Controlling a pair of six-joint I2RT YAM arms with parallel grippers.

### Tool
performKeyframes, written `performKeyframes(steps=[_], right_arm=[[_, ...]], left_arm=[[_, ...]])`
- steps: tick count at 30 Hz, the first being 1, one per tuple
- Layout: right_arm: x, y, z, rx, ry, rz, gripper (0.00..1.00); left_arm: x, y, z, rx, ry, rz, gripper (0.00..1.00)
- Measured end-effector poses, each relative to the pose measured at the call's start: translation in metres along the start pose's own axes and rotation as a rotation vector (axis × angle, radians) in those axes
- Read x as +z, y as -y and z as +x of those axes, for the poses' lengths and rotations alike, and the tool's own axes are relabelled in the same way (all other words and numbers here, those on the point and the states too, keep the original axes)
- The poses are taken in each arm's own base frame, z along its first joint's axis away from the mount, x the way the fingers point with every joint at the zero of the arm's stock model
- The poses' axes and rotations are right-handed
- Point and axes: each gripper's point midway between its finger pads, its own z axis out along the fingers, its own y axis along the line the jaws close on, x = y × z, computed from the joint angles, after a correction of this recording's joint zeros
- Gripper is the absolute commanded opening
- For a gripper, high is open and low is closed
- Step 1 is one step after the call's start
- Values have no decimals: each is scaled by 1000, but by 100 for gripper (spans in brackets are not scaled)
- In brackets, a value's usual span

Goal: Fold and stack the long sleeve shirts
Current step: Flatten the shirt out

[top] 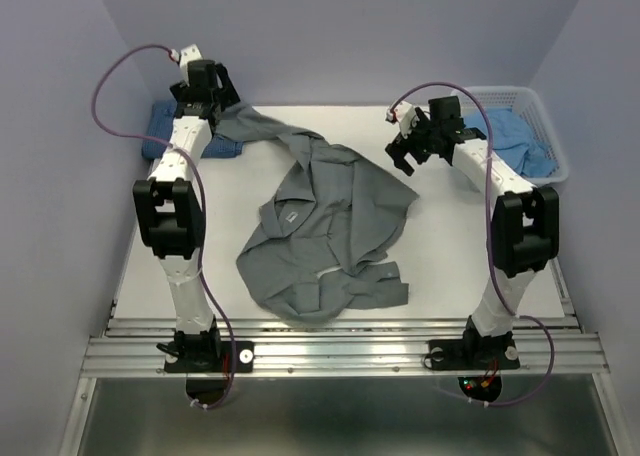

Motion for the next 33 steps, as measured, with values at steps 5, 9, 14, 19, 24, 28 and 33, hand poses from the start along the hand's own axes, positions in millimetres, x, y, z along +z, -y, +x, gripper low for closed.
performKeyframes(steps=[5, 9, 14, 19, 24, 28, 33], right_arm=[[20, -2, 17, 139, -23, -9, 100], [-18, 5, -23, 258, 106, 121, 100], [-46, 28, -24, 619, 126, 355, 100], [-30, -13, 61, 992, -76, 471, 100], [-22, -78, 137, 1187, -291, 481, 100], [-13, -85, 147, 1261, -305, 493, 100], [5, -84, 150, 1320, -276, 499, 100]], left_arm=[[28, -22, 100, 26, -260, -30, 99], [-15, 11, 61, -11, -188, 71, 99], [-112, 66, 24, -35, -97, 268, 99], [-170, 104, 112, 81, -263, 408, 99], [-189, 95, 233, 242, -542, 397, 99], [-200, 89, 288, 325, -676, 384, 99], [-196, 94, 317, 316, -730, 337, 99]])
